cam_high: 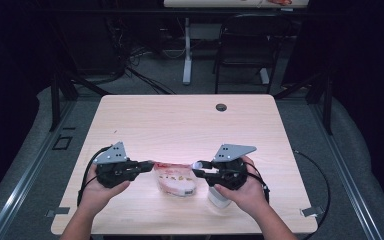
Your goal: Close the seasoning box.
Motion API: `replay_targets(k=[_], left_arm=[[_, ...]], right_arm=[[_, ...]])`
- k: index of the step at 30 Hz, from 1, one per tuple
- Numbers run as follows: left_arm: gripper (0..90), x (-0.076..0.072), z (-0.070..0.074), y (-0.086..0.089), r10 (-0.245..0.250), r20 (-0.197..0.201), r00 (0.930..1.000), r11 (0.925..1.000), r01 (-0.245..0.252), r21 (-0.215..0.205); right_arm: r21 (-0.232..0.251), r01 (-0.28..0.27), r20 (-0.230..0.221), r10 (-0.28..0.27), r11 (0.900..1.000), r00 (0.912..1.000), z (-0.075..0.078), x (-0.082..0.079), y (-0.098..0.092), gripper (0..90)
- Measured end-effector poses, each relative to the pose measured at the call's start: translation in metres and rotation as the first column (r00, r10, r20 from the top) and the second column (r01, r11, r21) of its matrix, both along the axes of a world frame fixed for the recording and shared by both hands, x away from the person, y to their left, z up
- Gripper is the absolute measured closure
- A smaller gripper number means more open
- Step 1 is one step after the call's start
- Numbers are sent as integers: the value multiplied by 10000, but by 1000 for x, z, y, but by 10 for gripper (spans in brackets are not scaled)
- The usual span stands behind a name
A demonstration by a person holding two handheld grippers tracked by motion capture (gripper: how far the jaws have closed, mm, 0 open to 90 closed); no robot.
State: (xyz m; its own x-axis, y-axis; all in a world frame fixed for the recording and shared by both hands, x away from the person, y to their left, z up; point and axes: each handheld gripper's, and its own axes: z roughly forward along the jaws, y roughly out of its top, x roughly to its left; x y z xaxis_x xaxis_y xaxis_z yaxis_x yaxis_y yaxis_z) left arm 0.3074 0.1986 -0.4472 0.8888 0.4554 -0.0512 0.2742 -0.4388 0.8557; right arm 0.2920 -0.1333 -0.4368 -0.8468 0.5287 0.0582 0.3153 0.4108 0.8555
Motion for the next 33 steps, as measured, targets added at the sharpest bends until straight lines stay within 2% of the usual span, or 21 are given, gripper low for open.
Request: replay_targets(k=[12,18,23,33], left_arm=[[751,1,-6,-1,31,-194,9998,10000,-30,21],[746,2,-9,2,67,-321,9995,9999,-64,102],[746,3,-13,4,-23,-405,9992,9999,29,146],[743,3,-19,11,239,-458,9987,9996,-231,184]], right_arm=[[-322,-130,75,133,9994,9999,13,3,8,642],[-722,-235,166,248,9971,9996,21,6,17,636],[-792,-445,166,459,9959,9988,27,8,25,643],[-1446,-1057,313,1113,9838,9933,38,14,54,663]])
